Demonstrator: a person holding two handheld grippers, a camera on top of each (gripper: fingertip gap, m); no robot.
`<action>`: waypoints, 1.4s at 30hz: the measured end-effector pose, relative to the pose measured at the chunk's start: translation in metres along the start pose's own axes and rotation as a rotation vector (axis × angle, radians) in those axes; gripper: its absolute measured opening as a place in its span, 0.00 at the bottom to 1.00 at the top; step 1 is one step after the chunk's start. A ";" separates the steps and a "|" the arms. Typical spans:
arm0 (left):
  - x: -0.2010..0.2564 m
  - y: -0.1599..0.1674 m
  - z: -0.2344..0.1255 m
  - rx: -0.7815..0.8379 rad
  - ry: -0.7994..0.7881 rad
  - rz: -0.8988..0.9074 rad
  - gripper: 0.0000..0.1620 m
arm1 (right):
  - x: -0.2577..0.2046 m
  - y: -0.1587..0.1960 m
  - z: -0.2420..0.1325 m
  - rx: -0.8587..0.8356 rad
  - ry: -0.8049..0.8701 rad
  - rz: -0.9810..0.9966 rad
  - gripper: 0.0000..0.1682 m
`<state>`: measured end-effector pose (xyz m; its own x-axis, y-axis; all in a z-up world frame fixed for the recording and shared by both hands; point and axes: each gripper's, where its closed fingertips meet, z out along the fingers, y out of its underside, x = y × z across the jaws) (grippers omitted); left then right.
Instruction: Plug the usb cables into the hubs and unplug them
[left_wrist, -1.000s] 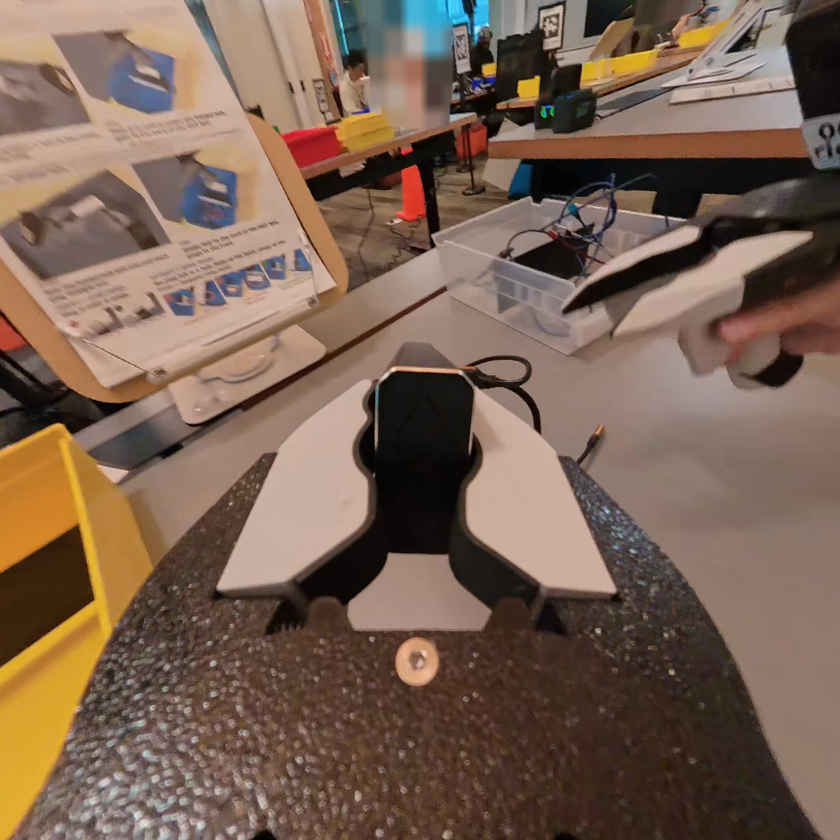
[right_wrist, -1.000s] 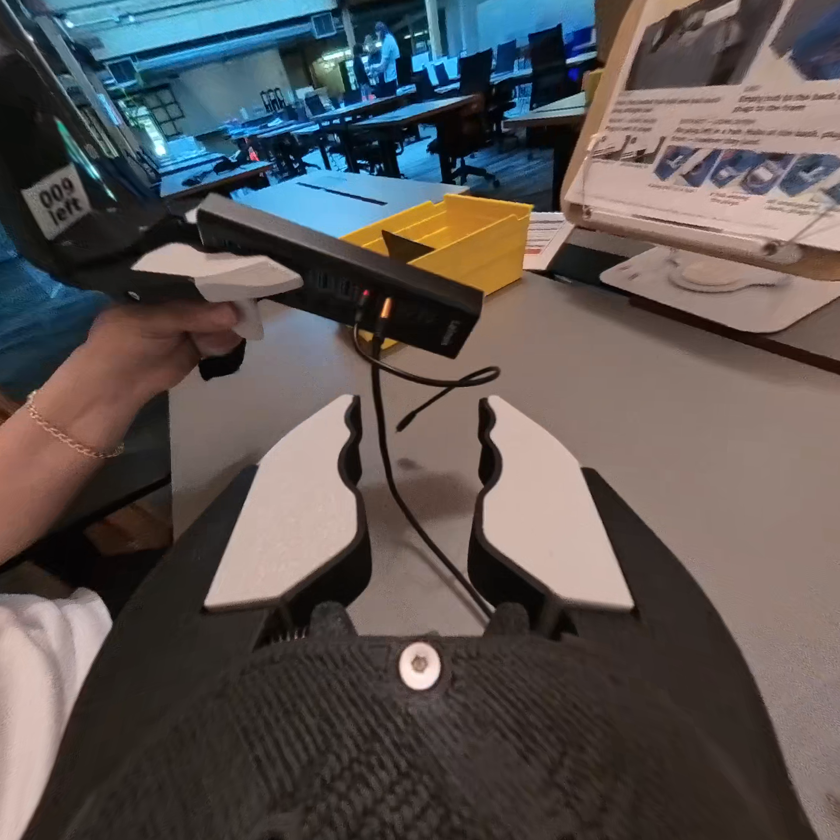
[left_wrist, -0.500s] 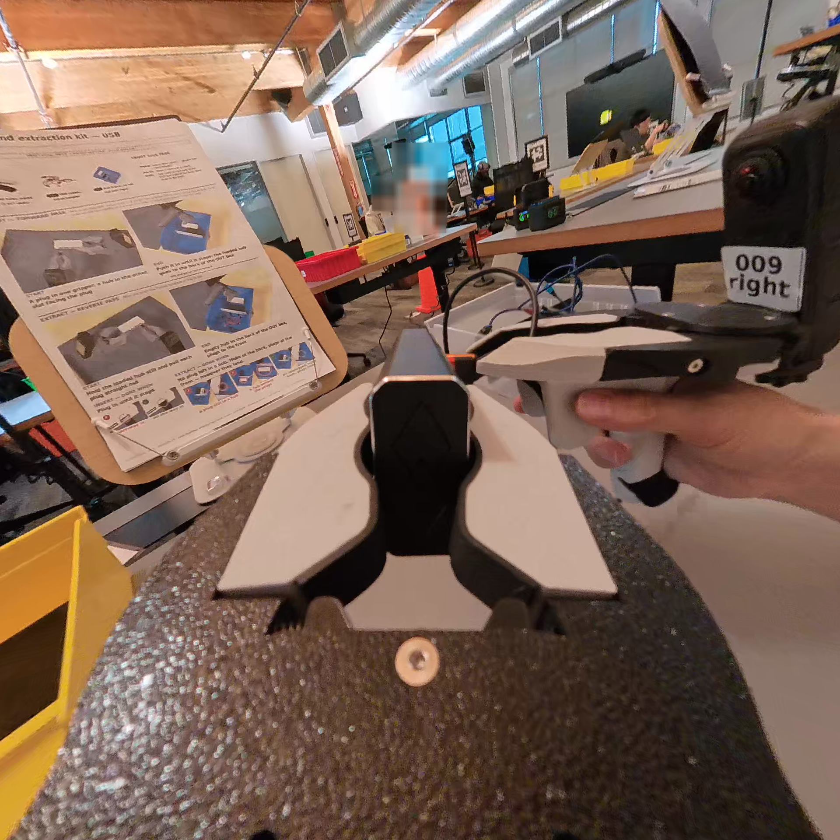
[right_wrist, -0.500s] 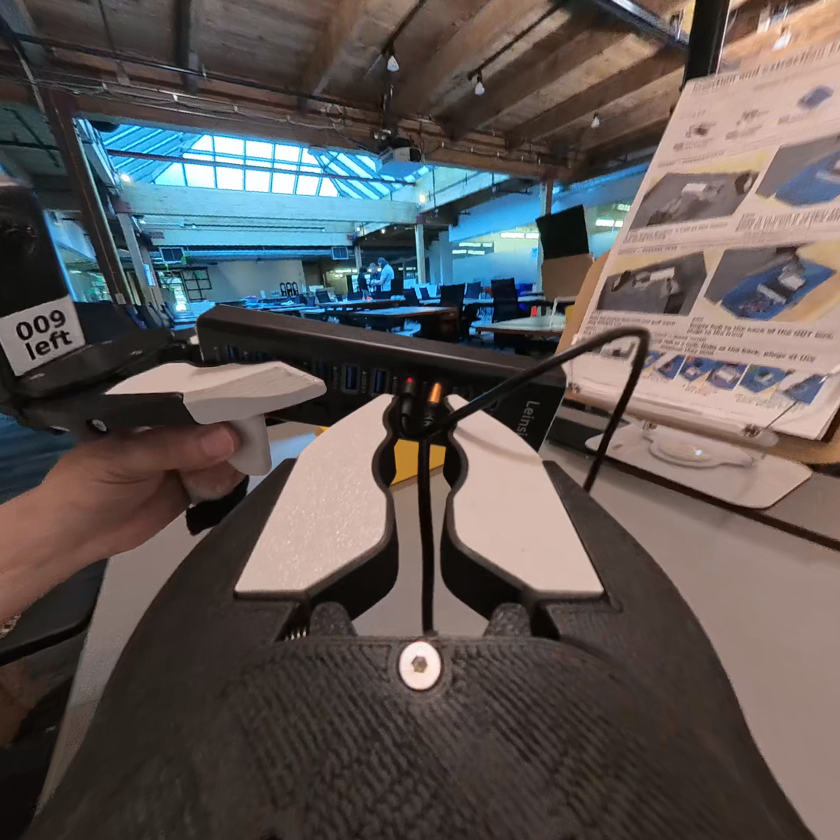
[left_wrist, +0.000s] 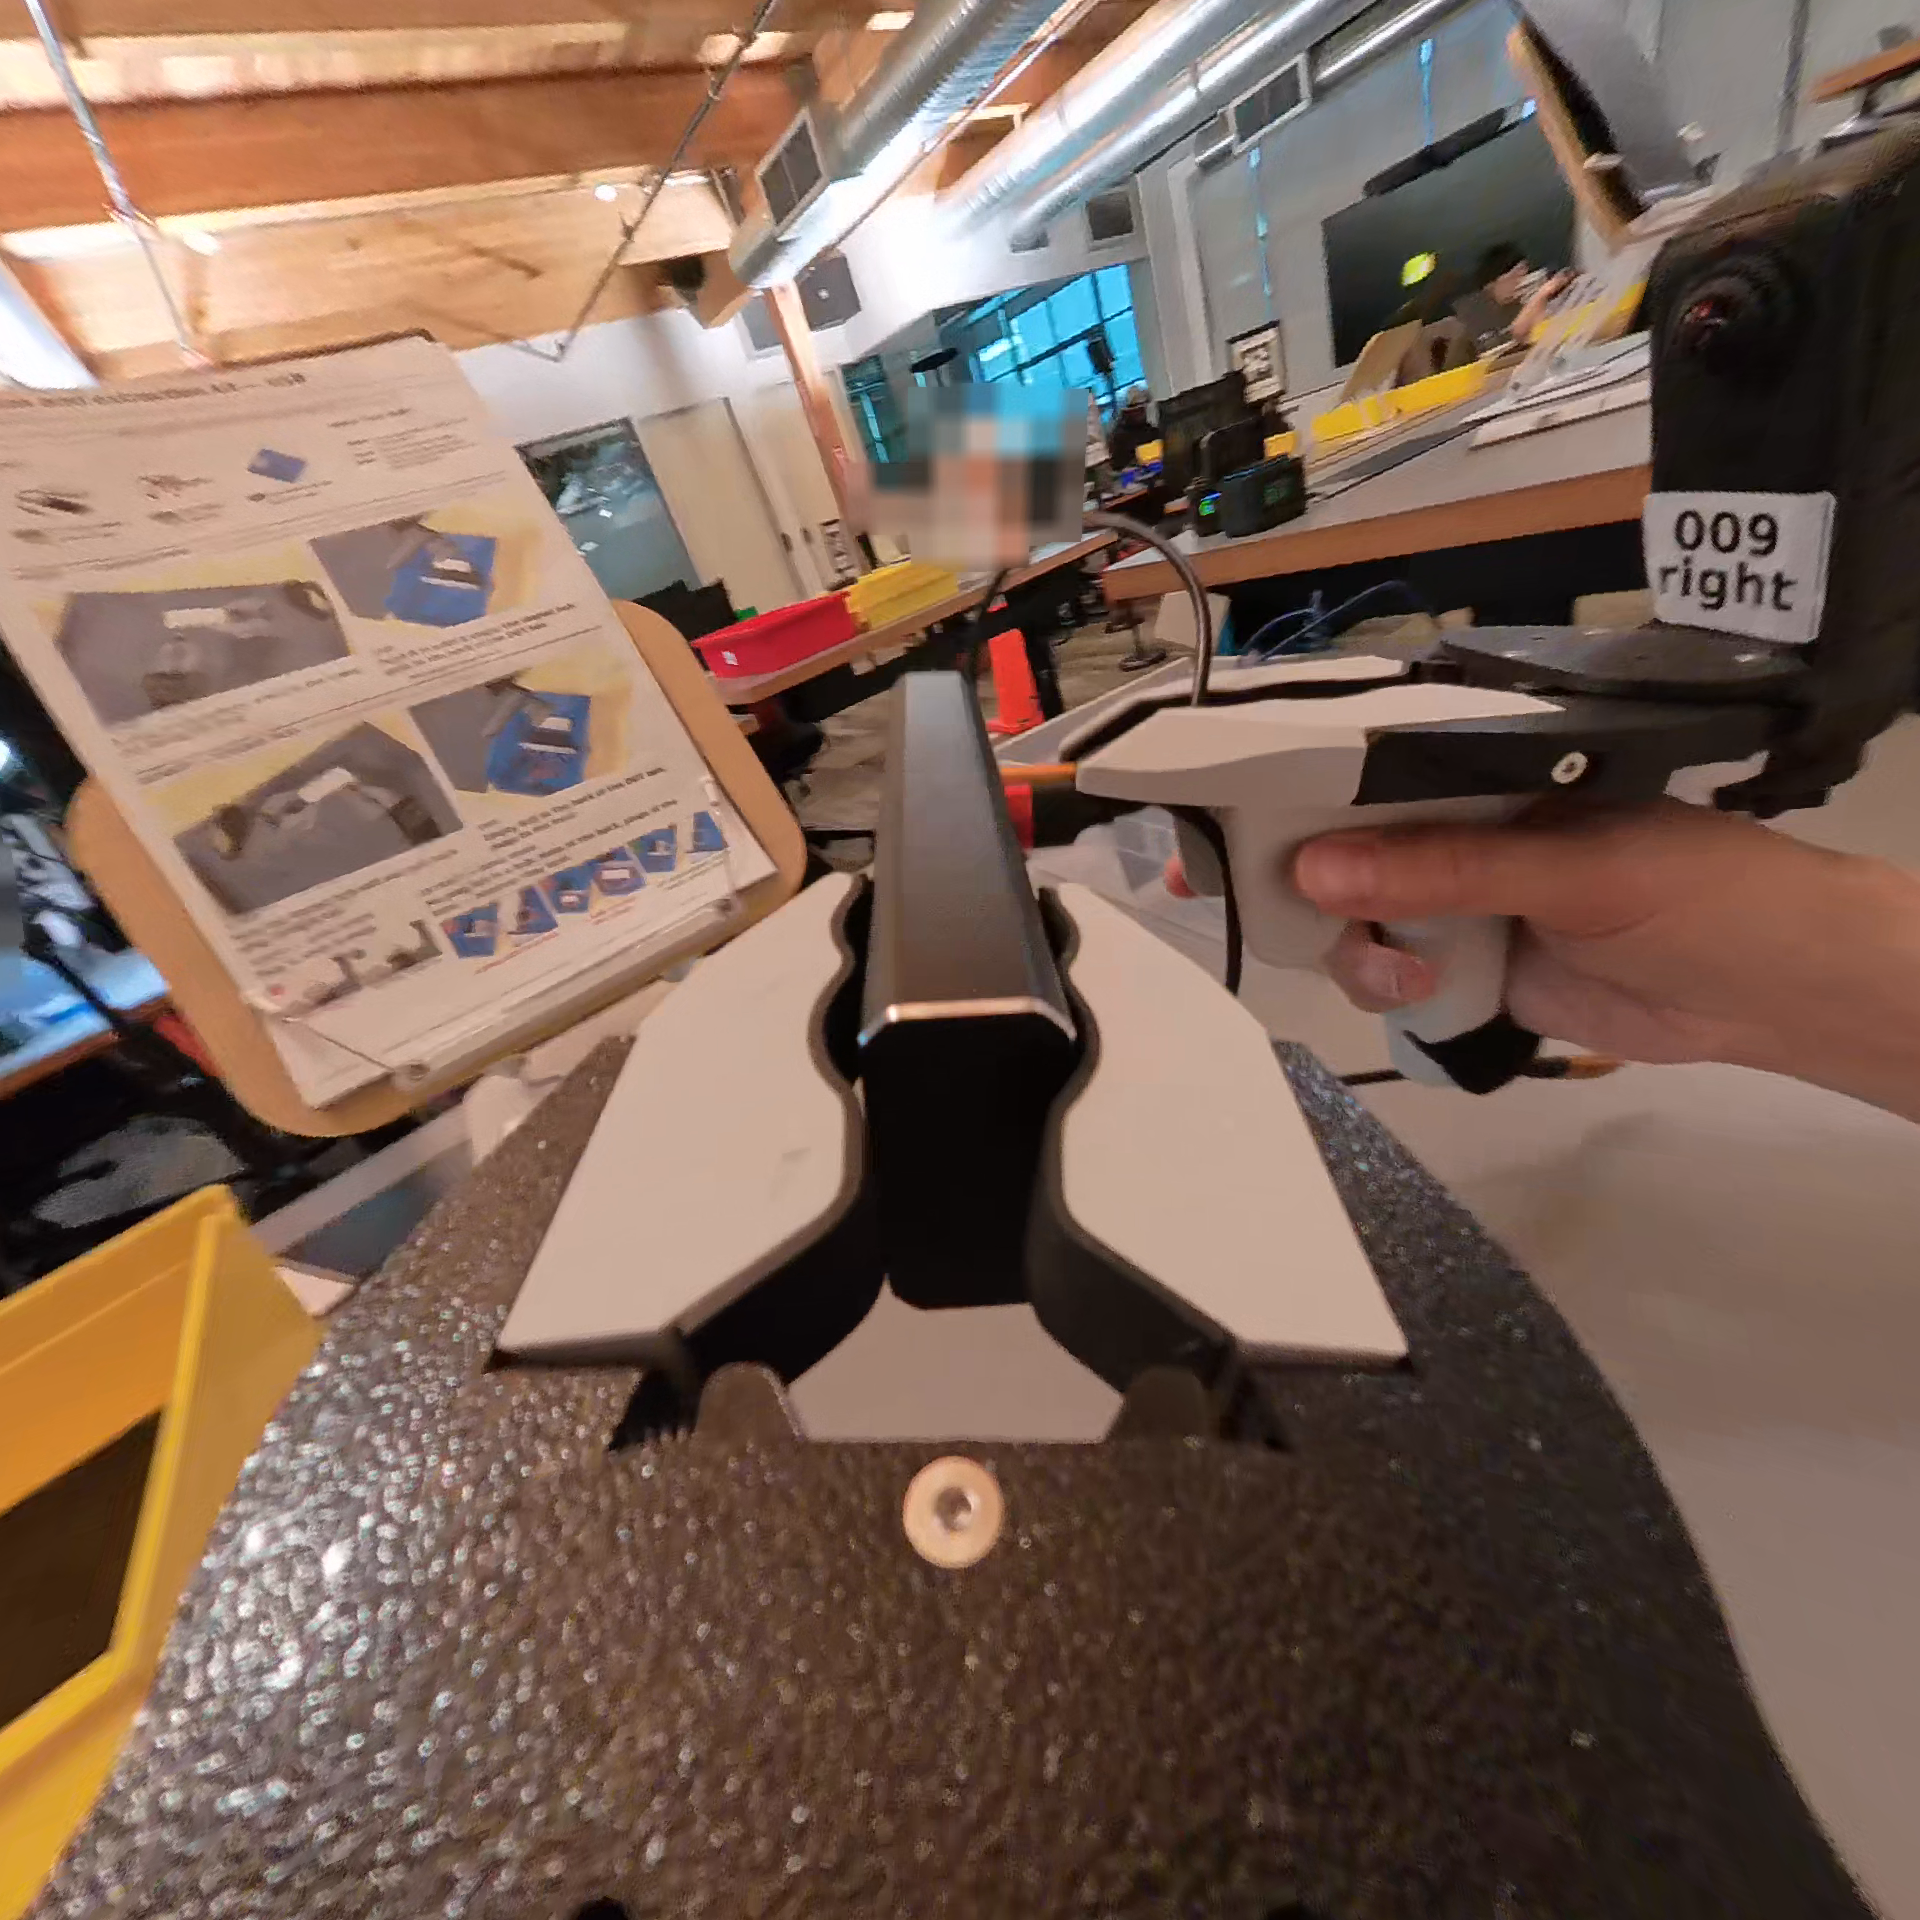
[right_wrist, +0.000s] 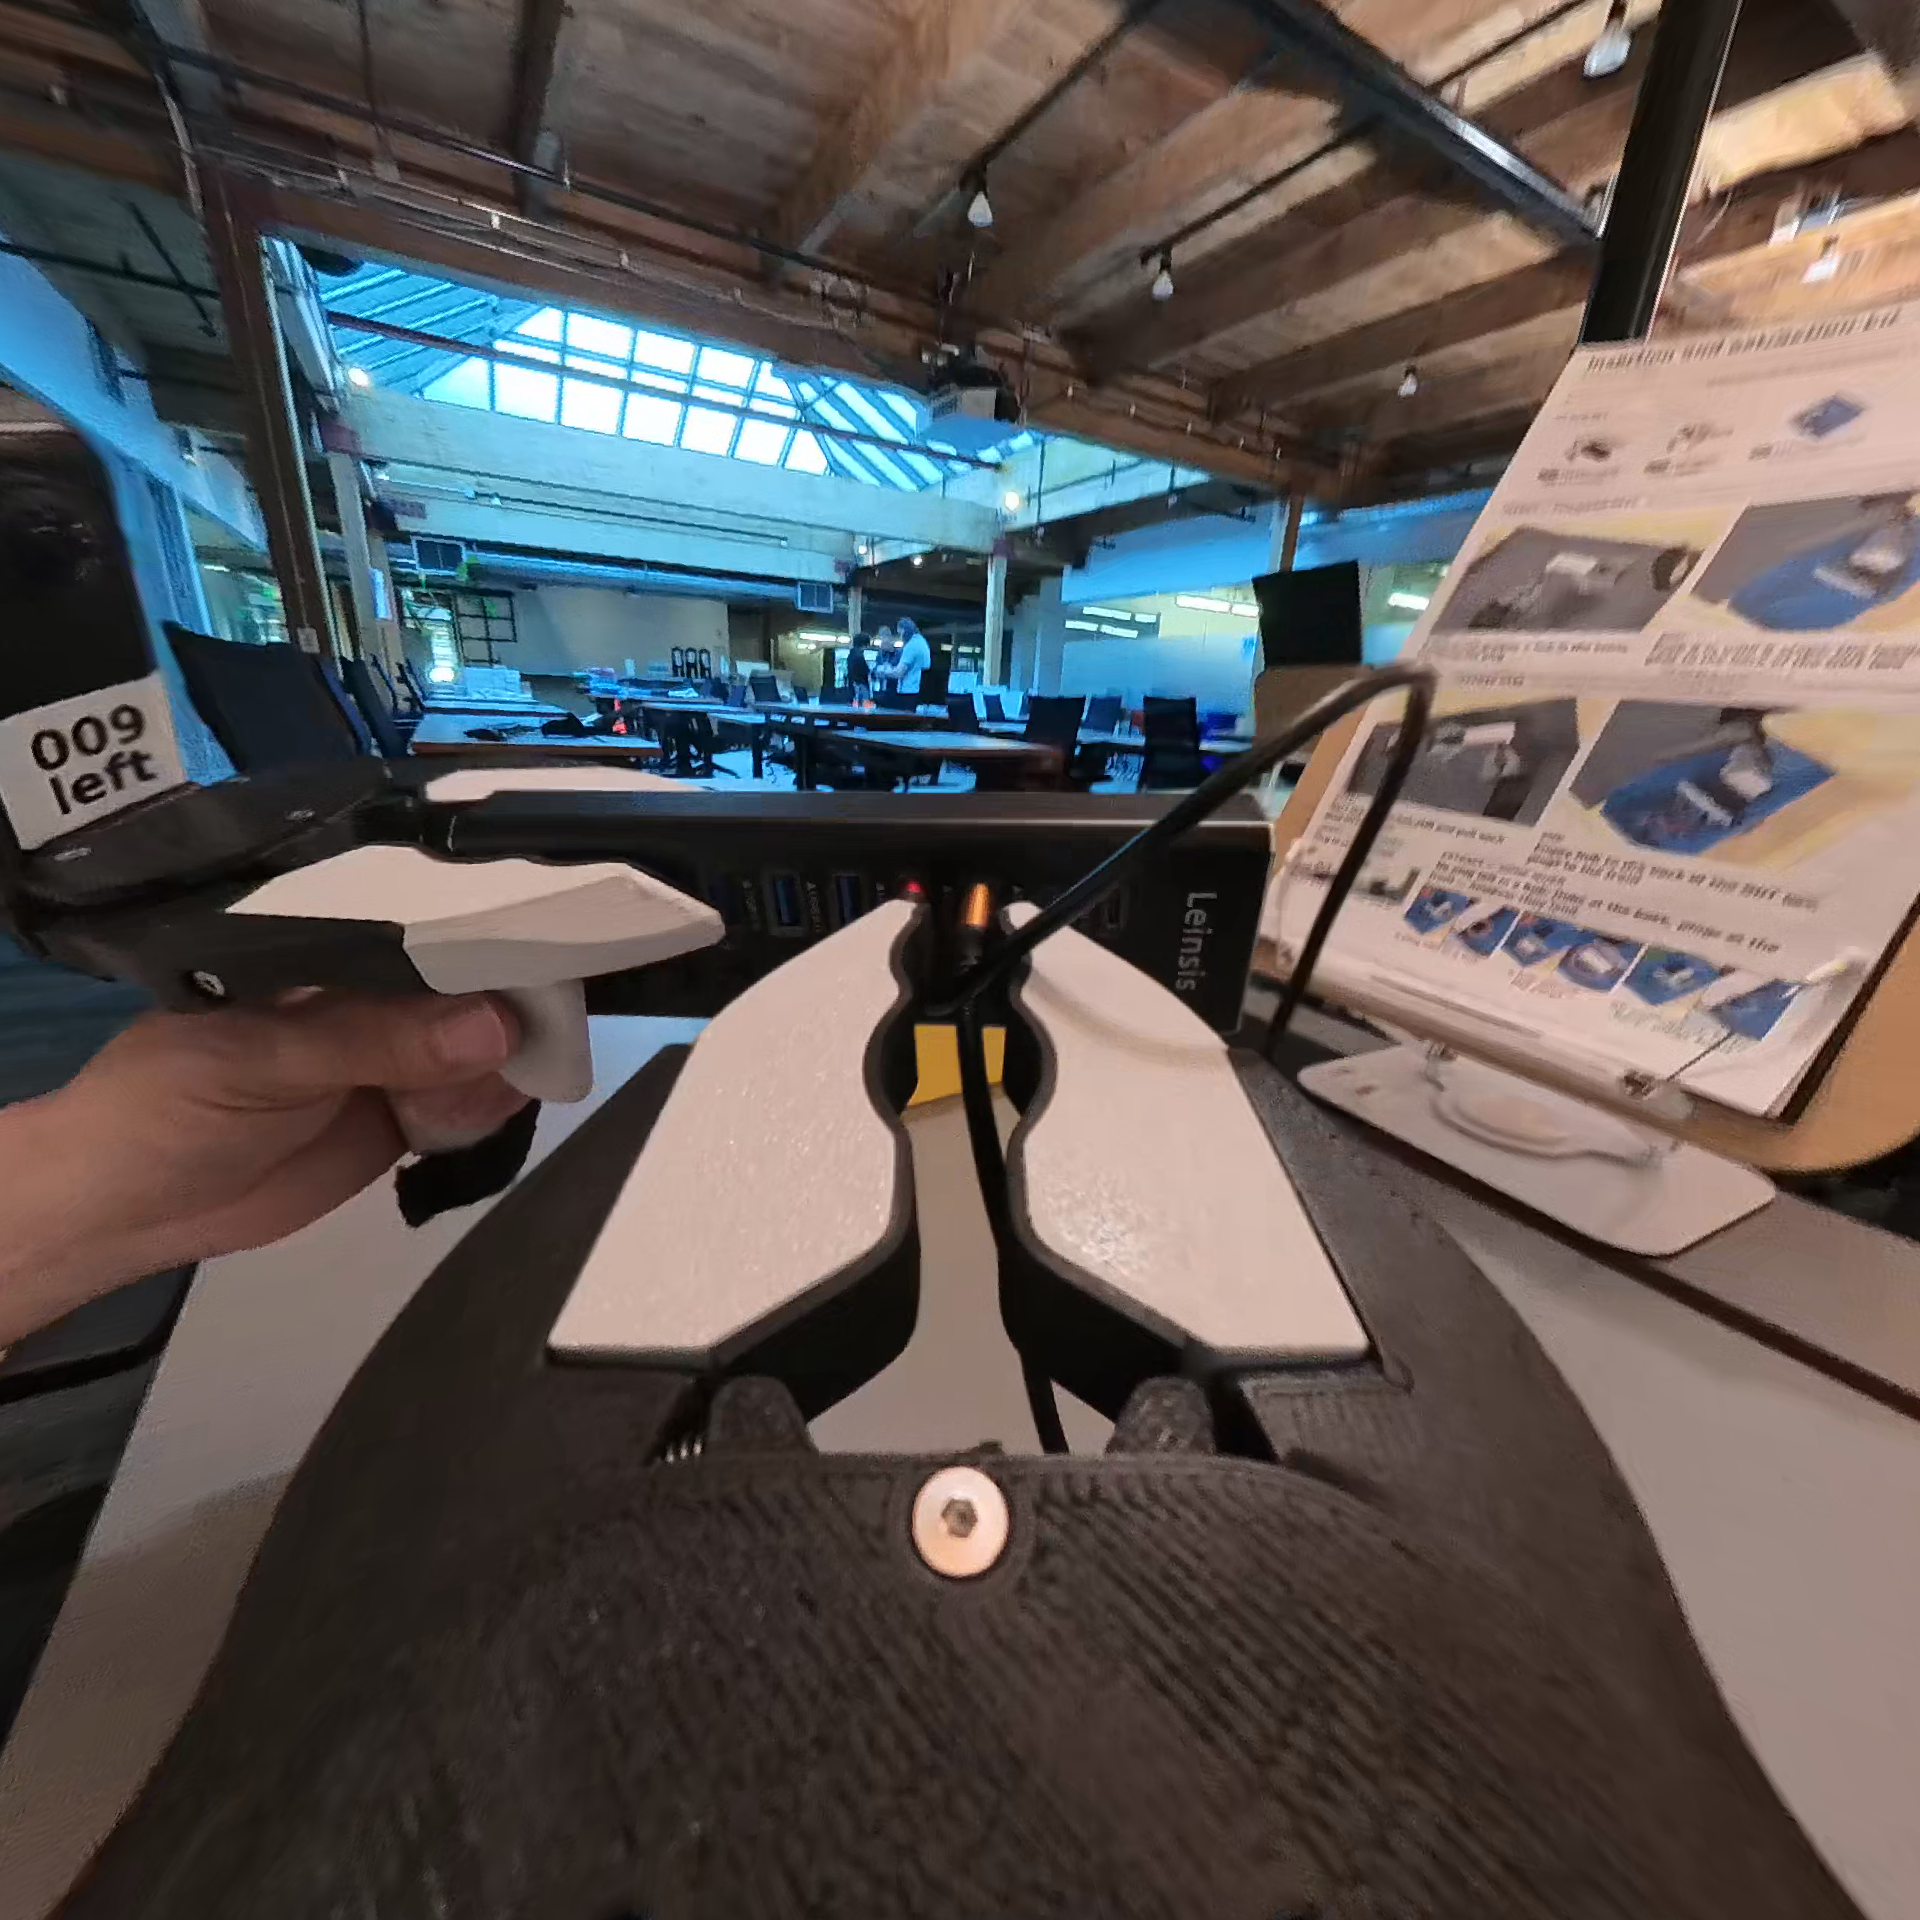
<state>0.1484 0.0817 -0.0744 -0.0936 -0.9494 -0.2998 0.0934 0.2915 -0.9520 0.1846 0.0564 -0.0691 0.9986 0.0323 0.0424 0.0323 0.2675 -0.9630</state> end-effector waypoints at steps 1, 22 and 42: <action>-0.003 -0.001 0.000 0.001 -0.031 0.038 0.18 | 0.004 0.004 0.002 -0.020 0.018 0.036 0.08; 0.037 -0.006 -0.005 0.020 0.347 -0.205 0.42 | -0.014 -0.010 -0.005 0.024 -0.073 -0.174 0.10; 0.091 0.019 -0.028 -0.029 1.314 -0.943 0.37 | -0.069 0.017 -0.015 -0.093 -0.487 -0.189 0.04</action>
<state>0.1141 0.0046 -0.1216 -0.8449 -0.0362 0.5337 -0.5020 -0.2908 -0.8145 0.1171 0.0443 -0.0927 0.8403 0.4409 0.3153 0.2357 0.2266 -0.9450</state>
